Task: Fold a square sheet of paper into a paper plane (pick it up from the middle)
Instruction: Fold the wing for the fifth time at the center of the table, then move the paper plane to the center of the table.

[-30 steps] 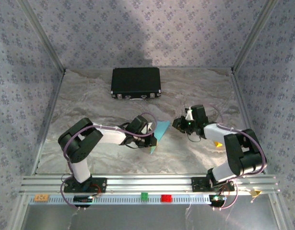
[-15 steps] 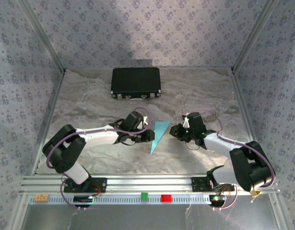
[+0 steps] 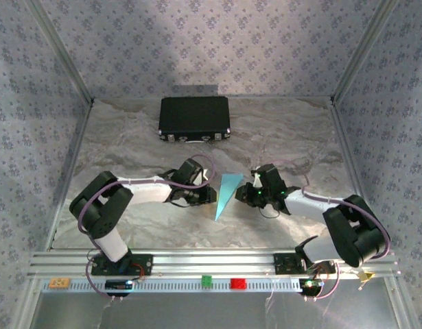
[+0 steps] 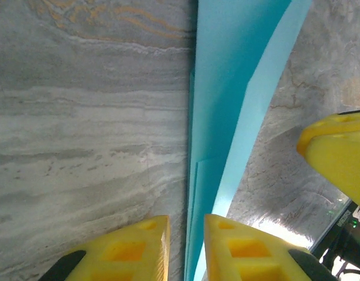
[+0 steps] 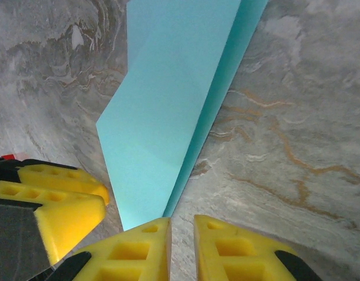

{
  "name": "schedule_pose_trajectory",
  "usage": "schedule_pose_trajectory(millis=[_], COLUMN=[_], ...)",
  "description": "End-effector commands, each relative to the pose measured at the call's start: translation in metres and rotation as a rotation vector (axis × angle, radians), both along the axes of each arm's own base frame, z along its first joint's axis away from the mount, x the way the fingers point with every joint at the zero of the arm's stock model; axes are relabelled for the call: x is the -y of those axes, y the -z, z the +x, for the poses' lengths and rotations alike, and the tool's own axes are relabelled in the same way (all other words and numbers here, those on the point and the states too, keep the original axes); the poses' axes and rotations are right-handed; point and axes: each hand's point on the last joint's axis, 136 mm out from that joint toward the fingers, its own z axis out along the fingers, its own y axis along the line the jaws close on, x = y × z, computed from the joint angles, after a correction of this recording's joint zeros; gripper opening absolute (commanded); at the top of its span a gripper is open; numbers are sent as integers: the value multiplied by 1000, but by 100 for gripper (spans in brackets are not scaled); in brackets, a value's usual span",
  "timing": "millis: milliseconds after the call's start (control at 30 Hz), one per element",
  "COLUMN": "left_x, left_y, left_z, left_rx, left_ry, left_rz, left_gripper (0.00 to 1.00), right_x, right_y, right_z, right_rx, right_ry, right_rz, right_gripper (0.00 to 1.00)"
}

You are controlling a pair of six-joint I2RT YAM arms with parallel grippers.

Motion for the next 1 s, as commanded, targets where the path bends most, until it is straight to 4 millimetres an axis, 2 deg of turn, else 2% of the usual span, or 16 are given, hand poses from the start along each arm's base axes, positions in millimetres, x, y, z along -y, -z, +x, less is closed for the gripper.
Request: schedule_pose_trajectory(millis=[0, 667, 967], left_x=[6, 16, 21], left_y=[-2, 7, -1], left_z=[1, -2, -3], left_rx=[-2, -29, -22], left_ry=[29, 67, 83], left_rz=[-7, -28, -66], left_gripper=[22, 20, 21], right_x=[-5, -13, -16], right_y=[-1, 7, 14], right_z=[3, -5, -10], right_rx=[-6, -30, -49], right_ry=[-6, -52, -69], right_rz=[-4, 6, -1], right_gripper=[18, 17, 16])
